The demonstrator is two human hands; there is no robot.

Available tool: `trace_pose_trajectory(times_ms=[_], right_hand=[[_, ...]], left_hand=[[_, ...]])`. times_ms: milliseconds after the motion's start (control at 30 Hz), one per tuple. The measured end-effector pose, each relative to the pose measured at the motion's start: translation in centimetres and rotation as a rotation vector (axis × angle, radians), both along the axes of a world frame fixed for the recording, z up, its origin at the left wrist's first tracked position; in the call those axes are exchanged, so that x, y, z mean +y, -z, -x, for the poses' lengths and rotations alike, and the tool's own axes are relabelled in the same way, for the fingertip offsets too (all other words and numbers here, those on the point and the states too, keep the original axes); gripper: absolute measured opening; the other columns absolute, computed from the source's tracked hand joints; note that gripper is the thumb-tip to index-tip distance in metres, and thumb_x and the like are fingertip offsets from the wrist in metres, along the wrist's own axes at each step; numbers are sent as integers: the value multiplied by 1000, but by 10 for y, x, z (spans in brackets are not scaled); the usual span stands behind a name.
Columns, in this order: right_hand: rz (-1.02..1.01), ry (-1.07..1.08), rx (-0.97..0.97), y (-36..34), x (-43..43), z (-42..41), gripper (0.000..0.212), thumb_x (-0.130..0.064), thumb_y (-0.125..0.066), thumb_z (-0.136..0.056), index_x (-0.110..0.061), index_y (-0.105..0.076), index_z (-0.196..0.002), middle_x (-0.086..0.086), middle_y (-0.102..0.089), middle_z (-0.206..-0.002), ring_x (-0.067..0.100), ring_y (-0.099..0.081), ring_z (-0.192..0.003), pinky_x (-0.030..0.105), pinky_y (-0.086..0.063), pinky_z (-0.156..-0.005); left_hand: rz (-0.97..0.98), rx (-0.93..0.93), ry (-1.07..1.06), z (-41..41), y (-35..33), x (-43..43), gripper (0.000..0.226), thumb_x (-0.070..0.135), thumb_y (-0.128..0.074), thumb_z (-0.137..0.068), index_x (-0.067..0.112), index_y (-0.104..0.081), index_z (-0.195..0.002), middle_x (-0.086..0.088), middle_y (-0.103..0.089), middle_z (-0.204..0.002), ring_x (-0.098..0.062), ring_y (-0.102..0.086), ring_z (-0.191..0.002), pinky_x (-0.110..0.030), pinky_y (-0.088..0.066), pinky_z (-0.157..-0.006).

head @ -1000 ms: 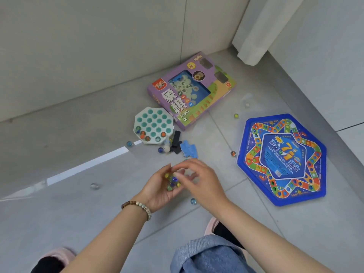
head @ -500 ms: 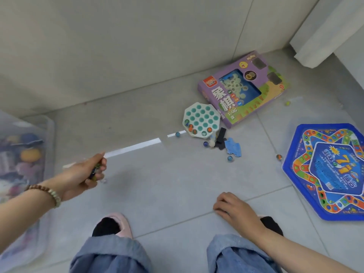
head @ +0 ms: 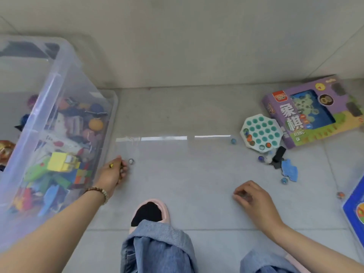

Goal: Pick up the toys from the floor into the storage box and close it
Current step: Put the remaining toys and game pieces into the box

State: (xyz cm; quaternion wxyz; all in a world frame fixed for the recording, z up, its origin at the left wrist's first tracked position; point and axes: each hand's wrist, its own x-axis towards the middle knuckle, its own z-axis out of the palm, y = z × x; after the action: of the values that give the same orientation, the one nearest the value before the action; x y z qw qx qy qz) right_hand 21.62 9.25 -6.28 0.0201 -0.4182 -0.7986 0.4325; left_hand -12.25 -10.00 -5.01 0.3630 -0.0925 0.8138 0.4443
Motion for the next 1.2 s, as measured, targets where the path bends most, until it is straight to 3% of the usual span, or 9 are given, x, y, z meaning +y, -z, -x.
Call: trace_pose_trajectory(times_ms=[133, 267, 333, 400, 567, 700, 900, 1067, 1200], right_hand=[[232, 183, 85, -12, 5, 38, 17, -3, -71, -78, -19, -65, -75, 1, -66, -80, 6, -61, -70, 9, -48, -63], [896, 486, 214, -30, 2, 102, 6, -3, -58, -89, -7, -62, -90, 11, -65, -81, 13, -61, -60, 15, -52, -53], [1055, 440, 195, -37, 1, 139, 10, -10, -52, -94, -8, -61, -91, 7, -66, -80, 10, -61, -57, 17, -52, -51], [999, 263, 141, -40, -3, 179, 15, -16, -50, -95, -11, -61, -85, 3, -61, -73, 10, -53, -56, 16, -48, -49], [499, -185, 87, -22, -37, 272, 15, -15, -74, -78, -20, -59, -80, -5, -42, -57, 6, -38, -51, 14, -32, -48], [197, -403, -46, 4, -56, 295, 25, -22, -72, -77, -18, -63, -100, -2, -56, -82, 13, -54, -76, 25, -44, -73], [-8, -488, -111, 8, -52, 286, 9, -25, -61, -85, -17, -59, -90, 0, -58, -92, 16, -53, -83, 25, -34, -67], [86, -302, -104, -2, -43, 277, 21, -22, -66, -81, -21, -56, -99, -6, -53, -84, 13, -50, -77, 23, -36, -69], [169, -199, -36, 5, -53, 279, 24, -19, -66, -81, -19, -55, -103, -4, -53, -82, 13, -51, -76, 22, -35, -69]], left_hand=[[-38, -30, 38, 1, -2, 3, 34, 33, -40, -99, 18, -52, -70, 1, -46, -60, -1, -38, -32, -10, -27, -32], [-143, -103, 20, 0, -3, 13, 34, 33, -42, -98, 18, -51, -70, 2, -45, -60, -2, -38, -34, -11, -24, -33], [-195, -105, -2, 2, -4, 18, 34, 34, -43, -98, 17, -52, -70, 4, -48, -56, -3, -38, -36, -12, -25, -33], [-231, -101, -21, 7, -5, 19, 34, 34, -42, -98, 17, -51, -70, 6, -49, -52, -4, -38, -37, -12, -24, -34], [-237, -81, -31, 21, -5, 10, 35, 32, -39, -99, 17, -50, -70, 4, -45, -55, -3, -36, -37, -12, -22, -34], [-261, -92, -51, 25, -3, 8, 34, 30, -38, -100, 16, -48, -70, 3, -44, -56, -2, -36, -35, -13, -22, -34], [-281, -107, -27, 27, -6, 16, 35, 31, -40, -99, 17, -49, -68, 4, -48, -57, -3, -37, -37, -13, -23, -35], [-159, 24, -131, 29, -4, 12, 33, 20, -41, -98, 16, -50, -67, -1, -46, -60, 1, -36, -29, -11, -26, -32], [-113, 26, -193, 33, 6, 5, 35, 12, -37, -99, 15, -52, -68, -3, -45, -60, 1, -37, -26, -11, -26, -30]])
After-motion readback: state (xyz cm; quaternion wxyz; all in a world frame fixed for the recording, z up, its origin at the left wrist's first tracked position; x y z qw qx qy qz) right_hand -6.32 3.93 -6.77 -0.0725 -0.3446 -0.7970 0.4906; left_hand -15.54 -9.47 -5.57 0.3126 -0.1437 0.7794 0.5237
